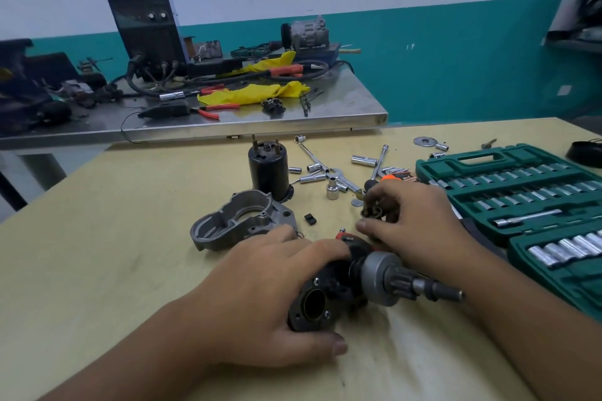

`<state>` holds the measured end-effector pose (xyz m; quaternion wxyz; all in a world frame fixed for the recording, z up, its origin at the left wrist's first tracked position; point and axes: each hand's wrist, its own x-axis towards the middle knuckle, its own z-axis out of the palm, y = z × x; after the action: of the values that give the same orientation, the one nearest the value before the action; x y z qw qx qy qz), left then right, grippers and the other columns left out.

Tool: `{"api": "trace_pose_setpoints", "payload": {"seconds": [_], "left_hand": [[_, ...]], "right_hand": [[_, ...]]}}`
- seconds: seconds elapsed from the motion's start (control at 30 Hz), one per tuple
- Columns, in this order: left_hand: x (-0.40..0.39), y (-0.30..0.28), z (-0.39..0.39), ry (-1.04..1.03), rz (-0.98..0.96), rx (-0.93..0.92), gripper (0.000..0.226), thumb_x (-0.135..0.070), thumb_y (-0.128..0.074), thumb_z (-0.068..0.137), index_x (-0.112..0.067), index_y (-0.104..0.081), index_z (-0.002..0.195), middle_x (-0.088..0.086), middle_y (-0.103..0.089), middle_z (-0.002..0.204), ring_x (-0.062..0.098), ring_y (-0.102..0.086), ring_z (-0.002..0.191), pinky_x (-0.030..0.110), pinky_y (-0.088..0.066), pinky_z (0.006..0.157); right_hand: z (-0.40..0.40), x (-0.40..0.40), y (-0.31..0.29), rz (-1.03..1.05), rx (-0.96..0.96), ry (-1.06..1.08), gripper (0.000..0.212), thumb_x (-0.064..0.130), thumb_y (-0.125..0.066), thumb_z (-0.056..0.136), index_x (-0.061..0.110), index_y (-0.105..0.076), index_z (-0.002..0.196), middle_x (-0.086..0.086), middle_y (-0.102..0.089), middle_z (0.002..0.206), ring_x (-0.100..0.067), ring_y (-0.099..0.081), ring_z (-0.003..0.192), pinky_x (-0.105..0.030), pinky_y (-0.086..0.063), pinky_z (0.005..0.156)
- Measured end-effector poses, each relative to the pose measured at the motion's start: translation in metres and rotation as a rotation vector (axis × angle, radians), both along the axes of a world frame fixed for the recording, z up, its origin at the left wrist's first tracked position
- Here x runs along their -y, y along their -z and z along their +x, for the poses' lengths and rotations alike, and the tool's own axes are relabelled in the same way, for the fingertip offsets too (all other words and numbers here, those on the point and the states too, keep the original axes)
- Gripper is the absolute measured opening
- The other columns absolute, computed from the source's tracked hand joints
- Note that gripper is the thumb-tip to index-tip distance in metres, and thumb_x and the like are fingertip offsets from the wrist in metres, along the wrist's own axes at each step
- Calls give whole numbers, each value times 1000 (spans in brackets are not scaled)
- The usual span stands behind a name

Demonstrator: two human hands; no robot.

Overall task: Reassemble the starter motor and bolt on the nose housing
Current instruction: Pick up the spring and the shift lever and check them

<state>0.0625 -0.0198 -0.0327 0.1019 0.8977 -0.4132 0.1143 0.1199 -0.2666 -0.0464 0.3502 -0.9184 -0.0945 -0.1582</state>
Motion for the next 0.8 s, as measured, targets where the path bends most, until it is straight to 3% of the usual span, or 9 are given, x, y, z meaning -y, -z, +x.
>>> {"api": "trace_pose_setpoints", "payload": {"seconds": [0.17, 0.27, 0.33, 0.4, 0.5, 0.6, 0.67, 0.73, 0.8], "left_hand": [[-4, -2, 4, 58, -39, -45, 90, -85, -59, 76, -42, -33, 150, -26, -49, 105, 9, -52, 91, 33, -49, 73], [-5, -2, 6, 81, -82, -60, 95, -85, -63, 71, -41, -33, 149, -32, -40, 106, 7, -53, 92, 33, -50, 76], [-7, 0, 8, 91, -111, -60, 98, -85, -67, 67, -44, -32, 149, -27, -46, 107, 8, -55, 92, 36, -51, 76], [-9, 2, 11, 110, -147, -98, 101, -81, -75, 63, -48, -33, 149, -22, -54, 110, 7, -57, 95, 37, -52, 78], [-16, 3, 15, 139, -239, -179, 100, -75, -82, 57, -53, -39, 144, -23, -58, 117, 4, -62, 104, 27, -52, 86], [-25, 4, 19, 106, -399, -245, 89, -73, -84, 56, -43, -52, 134, -15, -66, 107, 9, -68, 97, 19, -50, 79], [-28, 3, 24, 26, -591, -104, 59, -73, -76, 73, -36, -64, 117, -11, -69, 94, 8, -69, 80, 17, -49, 65], [-29, -3, 41, -206, -807, 122, 33, -62, -72, 85, -33, -67, 99, -11, -69, 86, 6, -65, 72, 20, -51, 59], [-27, -15, 69, -534, -900, 150, 37, -56, -75, 80, -31, -63, 106, -14, -66, 94, 8, -63, 85, 30, -55, 69]], "right_hand": [[-9, 9, -28, 27, 58, 7, 36, 53, -78, 79, 35, -73, 110, 14, -71, 95, -6, -64, 82, -21, -47, 70], [-36, 19, -66, 152, -132, -330, 55, 82, -66, 69, 49, -67, 114, 20, -72, 104, -7, -70, 88, -29, -56, 73], [-61, 16, -78, -46, -264, -513, 67, 91, -60, 63, 63, -54, 124, 28, -66, 118, -1, -67, 102, -23, -55, 77], [-79, 11, -71, -377, -225, -472, 78, 84, -65, 66, 65, -34, 135, 30, -56, 126, 6, -57, 111, -21, -51, 85], [-95, -10, -55, -728, -28, -330, 72, 59, -65, 82, 48, -20, 137, 17, -47, 122, -12, -54, 110, -32, -49, 84], [-99, -20, -48, -633, -52, -314, 55, 44, -64, 90, 40, -25, 129, 13, -42, 112, -21, -53, 104, -34, -45, 74], [-100, -16, -42, -548, -88, -285, 56, 44, -65, 88, 40, -25, 128, 12, -43, 107, -20, -53, 99, -36, -51, 75], [-103, -14, -36, -478, -140, -253, 61, 47, -62, 83, 42, -22, 129, 12, -44, 99, -19, -52, 93, -39, -55, 77], [-106, -16, -31, -447, -201, -221, 72, 50, -53, 76, 46, -12, 134, 14, -41, 96, -17, -48, 90, -40, -55, 78]]}}
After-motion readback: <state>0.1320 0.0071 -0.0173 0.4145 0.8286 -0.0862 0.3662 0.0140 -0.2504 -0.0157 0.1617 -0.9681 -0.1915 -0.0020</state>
